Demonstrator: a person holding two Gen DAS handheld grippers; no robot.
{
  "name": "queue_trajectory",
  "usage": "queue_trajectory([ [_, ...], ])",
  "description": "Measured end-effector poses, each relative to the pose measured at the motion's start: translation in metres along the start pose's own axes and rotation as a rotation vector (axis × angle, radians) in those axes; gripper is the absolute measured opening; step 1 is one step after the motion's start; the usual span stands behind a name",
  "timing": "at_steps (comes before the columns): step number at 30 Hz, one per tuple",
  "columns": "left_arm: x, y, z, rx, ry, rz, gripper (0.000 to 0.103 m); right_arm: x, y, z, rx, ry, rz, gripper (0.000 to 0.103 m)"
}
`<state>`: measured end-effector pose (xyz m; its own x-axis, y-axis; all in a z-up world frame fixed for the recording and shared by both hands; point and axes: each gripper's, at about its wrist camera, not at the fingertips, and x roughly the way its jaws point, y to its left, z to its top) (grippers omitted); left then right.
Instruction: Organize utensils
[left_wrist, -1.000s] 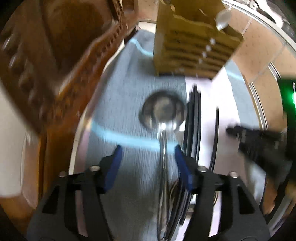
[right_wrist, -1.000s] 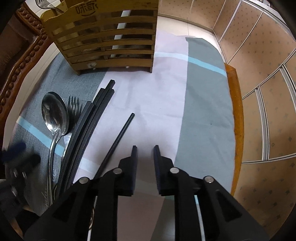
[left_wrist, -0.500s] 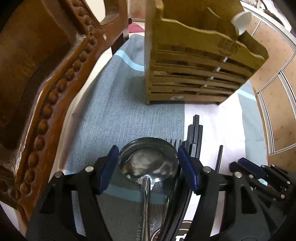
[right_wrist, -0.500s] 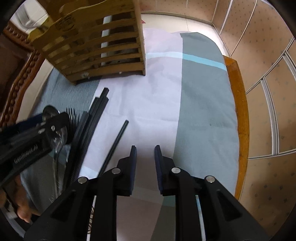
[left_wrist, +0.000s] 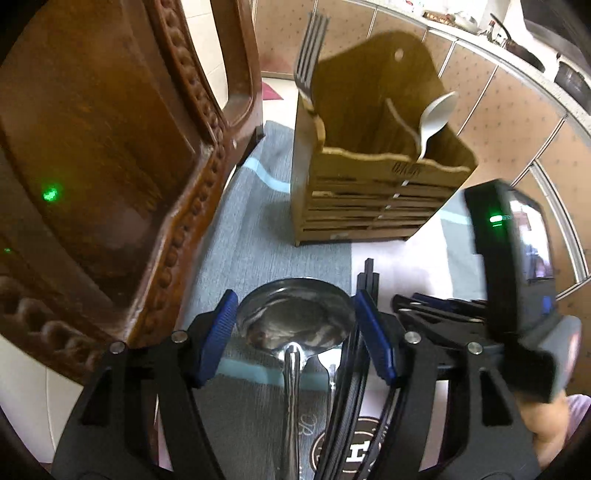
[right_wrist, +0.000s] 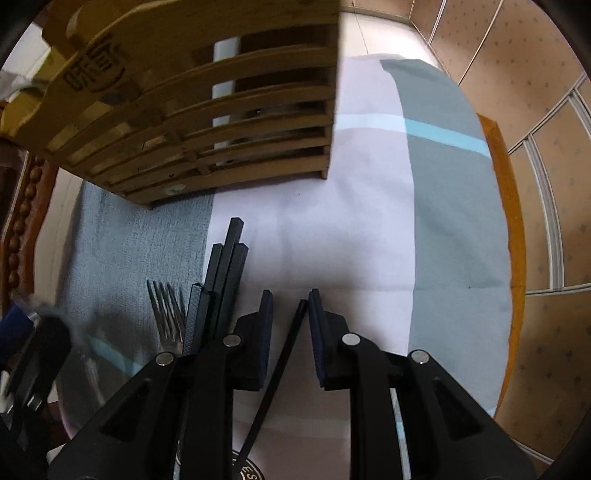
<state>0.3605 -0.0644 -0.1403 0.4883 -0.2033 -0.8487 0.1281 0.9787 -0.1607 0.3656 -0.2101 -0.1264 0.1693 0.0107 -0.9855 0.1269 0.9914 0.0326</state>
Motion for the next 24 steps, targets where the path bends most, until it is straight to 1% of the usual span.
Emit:
queue_trajectory([
  [1,-0.002,0.001,0.002,0.0,-0.005,-0.003,0.065,0.0,0.003,0.0,-0.012,-0.002,-0.013,0.02],
  [2,-0.004,0.003,0.002,-0.003,-0.008,-0.005,0.065,-0.001,0.005,0.0,-0.021,-0.006,-0.029,0.017],
  [3,-0.006,0.004,0.0,-0.007,-0.01,-0.007,0.065,-0.001,0.007,-0.002,-0.026,-0.011,-0.038,0.009],
  [4,-0.008,0.007,0.0,-0.011,-0.013,-0.009,0.065,-0.002,0.009,-0.003,-0.031,-0.016,-0.045,0.009],
  [8,-0.024,0.011,-0.004,-0.023,-0.029,-0.014,0.065,-0.009,0.01,-0.008,-0.022,-0.012,0.006,0.008],
  [10,-0.033,0.012,-0.004,-0.023,-0.044,-0.014,0.065,-0.022,0.007,-0.012,-0.018,-0.042,0.015,0.007],
  [14,-0.056,0.013,-0.004,-0.023,-0.086,-0.021,0.065,-0.06,0.0,-0.018,-0.01,-0.112,0.057,0.007],
  [20,-0.104,0.008,-0.002,-0.016,-0.17,-0.044,0.065,-0.14,-0.015,-0.035,-0.007,-0.253,0.156,0.006],
  [23,-0.129,0.005,-0.002,-0.014,-0.21,-0.055,0.065,-0.17,-0.026,-0.047,-0.008,-0.313,0.195,0.006],
  [24,-0.137,0.004,-0.001,-0.013,-0.222,-0.058,0.065,-0.181,-0.019,-0.054,-0.009,-0.331,0.202,0.006],
])
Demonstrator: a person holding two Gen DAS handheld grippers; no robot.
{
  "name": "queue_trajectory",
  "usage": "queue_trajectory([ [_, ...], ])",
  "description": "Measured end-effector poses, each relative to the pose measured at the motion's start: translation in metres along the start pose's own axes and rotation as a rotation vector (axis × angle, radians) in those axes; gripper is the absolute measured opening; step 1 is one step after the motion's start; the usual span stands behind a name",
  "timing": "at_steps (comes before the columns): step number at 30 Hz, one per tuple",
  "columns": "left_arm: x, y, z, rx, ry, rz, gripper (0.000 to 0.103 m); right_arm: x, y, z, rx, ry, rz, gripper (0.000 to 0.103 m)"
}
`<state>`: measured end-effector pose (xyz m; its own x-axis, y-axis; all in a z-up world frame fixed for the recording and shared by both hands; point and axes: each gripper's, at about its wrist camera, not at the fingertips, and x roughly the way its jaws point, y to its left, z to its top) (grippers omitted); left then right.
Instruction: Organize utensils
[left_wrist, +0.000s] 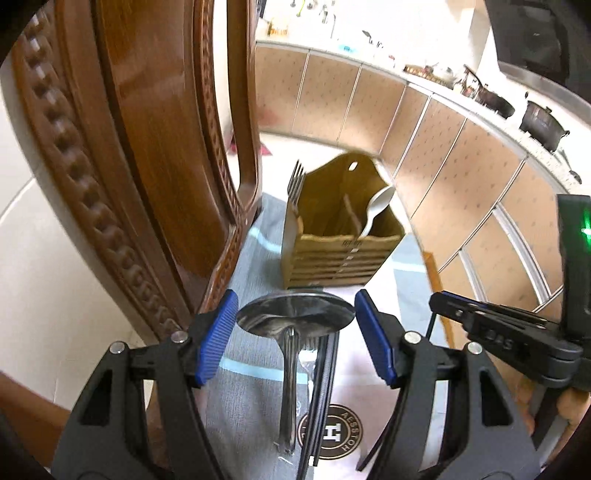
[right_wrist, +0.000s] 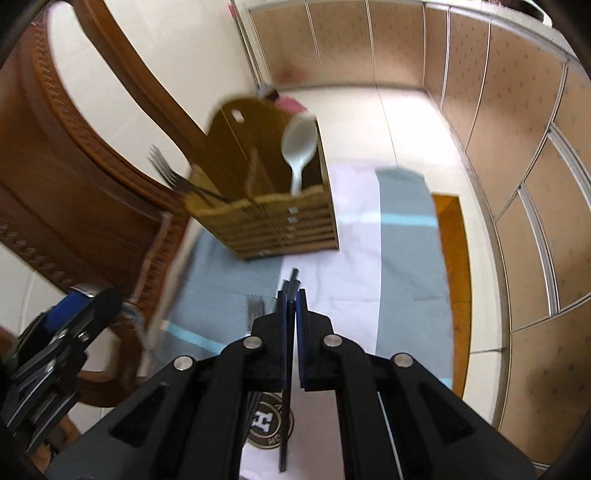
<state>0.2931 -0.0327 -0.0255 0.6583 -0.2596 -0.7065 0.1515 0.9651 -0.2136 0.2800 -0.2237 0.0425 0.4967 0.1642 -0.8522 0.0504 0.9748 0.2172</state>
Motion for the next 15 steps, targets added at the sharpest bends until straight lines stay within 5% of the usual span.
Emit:
queue_trajectory([
  [15,-0.063,-0.015,0.012,0.013,-0.091,-0.006,0.064,-0.092,0.008,-0.006,-0.051,-0.243,0.019,0.005],
])
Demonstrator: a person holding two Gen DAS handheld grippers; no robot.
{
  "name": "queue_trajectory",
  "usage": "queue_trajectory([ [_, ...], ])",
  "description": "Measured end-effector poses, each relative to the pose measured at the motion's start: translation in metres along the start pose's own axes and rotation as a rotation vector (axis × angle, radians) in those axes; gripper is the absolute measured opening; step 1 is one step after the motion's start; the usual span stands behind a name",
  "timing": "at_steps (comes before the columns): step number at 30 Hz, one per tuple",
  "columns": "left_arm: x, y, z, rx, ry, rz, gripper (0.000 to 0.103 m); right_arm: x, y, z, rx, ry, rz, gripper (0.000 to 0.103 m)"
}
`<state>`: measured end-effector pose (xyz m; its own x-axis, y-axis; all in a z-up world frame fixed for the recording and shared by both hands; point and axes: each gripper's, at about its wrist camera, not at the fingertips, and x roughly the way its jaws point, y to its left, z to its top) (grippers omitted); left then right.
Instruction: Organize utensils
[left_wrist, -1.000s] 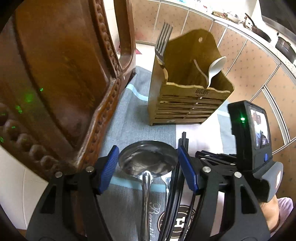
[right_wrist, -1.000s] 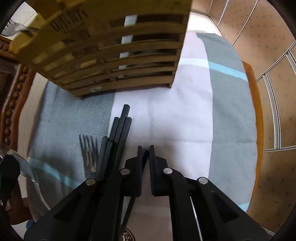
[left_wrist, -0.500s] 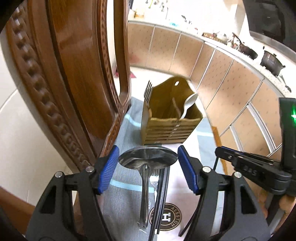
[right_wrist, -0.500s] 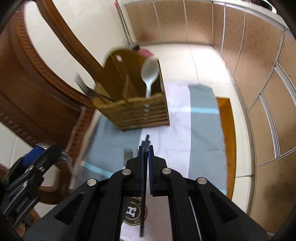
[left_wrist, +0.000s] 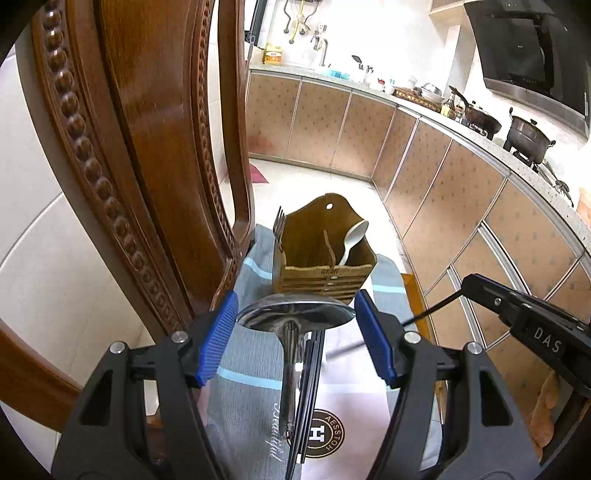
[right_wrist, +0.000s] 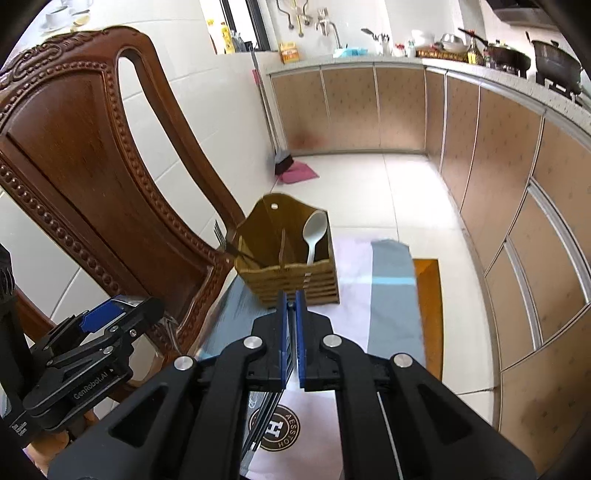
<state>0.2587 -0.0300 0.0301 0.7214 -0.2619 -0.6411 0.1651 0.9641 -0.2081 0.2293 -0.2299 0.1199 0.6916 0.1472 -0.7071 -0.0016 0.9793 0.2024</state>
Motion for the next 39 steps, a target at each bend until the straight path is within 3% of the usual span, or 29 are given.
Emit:
queue_trajectory([
  [9,-0.009,-0.008,0.026,0.009,-0.081,0.014,0.064,-0.004,-0.003,0.016,-0.01,-0.036,-0.02,0.005],
  [15,-0.008,-0.012,0.061,0.0,-0.134,0.013,0.064,0.002,-0.002,0.035,-0.031,-0.028,-0.028,0.005],
  [25,-0.02,-0.034,0.135,0.006,-0.334,-0.001,0.064,-0.014,0.0,0.103,-0.044,-0.133,-0.045,0.005],
  [31,0.008,-0.048,0.151,0.01,-0.416,0.009,0.064,-0.004,0.002,0.128,-0.065,-0.19,-0.068,0.005],
  [39,0.067,-0.041,0.143,-0.002,-0.38,0.041,0.064,0.052,-0.002,0.126,-0.066,-0.124,-0.067,0.005],
])
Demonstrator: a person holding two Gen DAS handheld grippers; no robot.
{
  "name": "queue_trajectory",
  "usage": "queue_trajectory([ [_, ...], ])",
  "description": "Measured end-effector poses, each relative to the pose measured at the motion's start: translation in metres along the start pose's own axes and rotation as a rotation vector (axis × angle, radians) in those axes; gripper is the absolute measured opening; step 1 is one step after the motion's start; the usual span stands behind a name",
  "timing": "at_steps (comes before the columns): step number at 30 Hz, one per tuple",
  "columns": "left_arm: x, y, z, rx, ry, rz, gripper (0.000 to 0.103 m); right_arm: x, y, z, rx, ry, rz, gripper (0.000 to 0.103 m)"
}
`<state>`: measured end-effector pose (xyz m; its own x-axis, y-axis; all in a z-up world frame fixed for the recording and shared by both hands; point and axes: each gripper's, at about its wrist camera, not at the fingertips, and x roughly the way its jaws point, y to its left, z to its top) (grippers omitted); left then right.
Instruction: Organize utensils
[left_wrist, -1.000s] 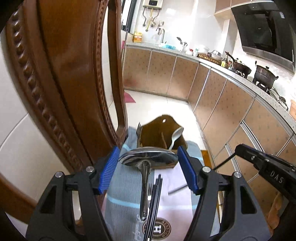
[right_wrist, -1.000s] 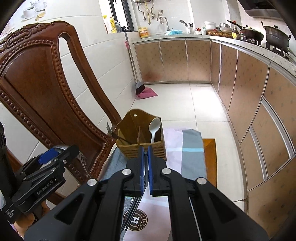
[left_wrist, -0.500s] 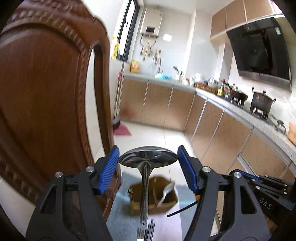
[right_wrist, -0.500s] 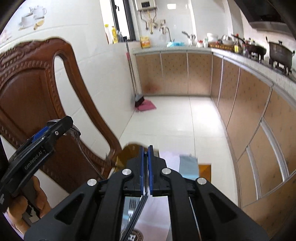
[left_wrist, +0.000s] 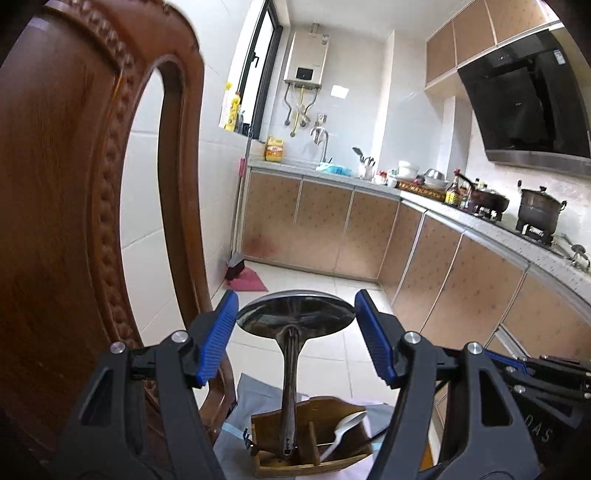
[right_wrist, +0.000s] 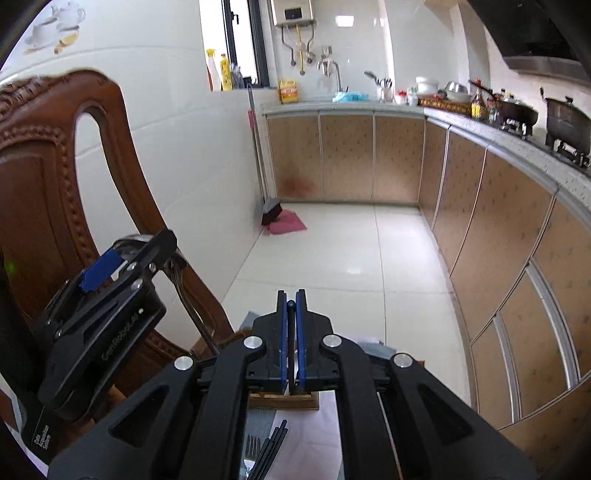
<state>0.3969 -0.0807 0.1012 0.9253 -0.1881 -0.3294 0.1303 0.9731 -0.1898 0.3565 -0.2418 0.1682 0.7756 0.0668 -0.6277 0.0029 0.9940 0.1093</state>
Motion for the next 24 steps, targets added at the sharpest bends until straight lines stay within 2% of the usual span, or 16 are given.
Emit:
queue_trajectory([
  [7,0.03,0.008,-0.03,-0.016,0.086,0.01,0.065,0.031,-0.004,-0.022,0.001,0.07,0.017,0.005],
  [12,0.027,0.01,-0.041,-0.017,0.111,0.012,0.066,0.04,-0.006,-0.034,0.007,0.12,0.017,0.006],
  [13,0.024,0.009,-0.041,-0.017,0.117,-0.002,0.069,0.041,-0.007,-0.036,0.013,0.129,0.018,0.008],
  [17,0.011,0.006,-0.043,0.01,0.109,0.001,0.073,0.035,-0.015,-0.044,0.047,0.132,0.017,0.042],
  [18,0.007,0.006,-0.042,0.014,0.105,0.002,0.075,0.032,-0.017,-0.045,0.051,0.127,0.017,0.046],
  [24,-0.023,0.016,-0.045,-0.024,0.108,-0.005,0.078,0.006,-0.034,-0.059,0.078,0.112,0.003,0.05],
])
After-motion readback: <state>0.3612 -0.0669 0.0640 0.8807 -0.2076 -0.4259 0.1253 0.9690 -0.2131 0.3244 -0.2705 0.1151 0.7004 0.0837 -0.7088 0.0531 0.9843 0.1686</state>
